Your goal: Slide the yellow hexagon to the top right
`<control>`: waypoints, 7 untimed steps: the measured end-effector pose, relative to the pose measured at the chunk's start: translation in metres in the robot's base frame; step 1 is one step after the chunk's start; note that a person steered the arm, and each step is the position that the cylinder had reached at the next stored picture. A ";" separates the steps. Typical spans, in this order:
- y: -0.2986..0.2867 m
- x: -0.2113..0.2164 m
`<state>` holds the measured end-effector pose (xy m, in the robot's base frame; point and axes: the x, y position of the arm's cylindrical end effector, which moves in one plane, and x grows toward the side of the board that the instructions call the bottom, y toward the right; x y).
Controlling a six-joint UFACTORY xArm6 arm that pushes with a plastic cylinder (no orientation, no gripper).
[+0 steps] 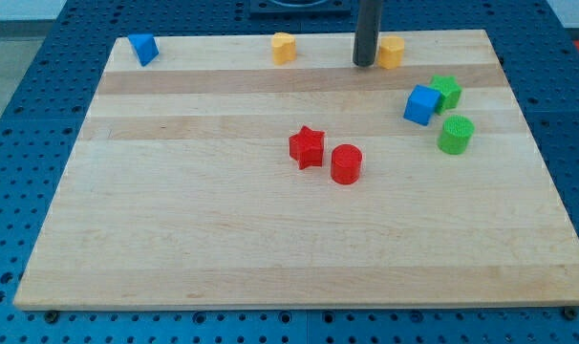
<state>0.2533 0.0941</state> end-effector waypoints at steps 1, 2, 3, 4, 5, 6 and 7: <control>0.003 -0.004; 0.003 -0.004; 0.000 0.002; 0.000 0.008; 0.000 0.011; 0.002 0.020; 0.002 0.020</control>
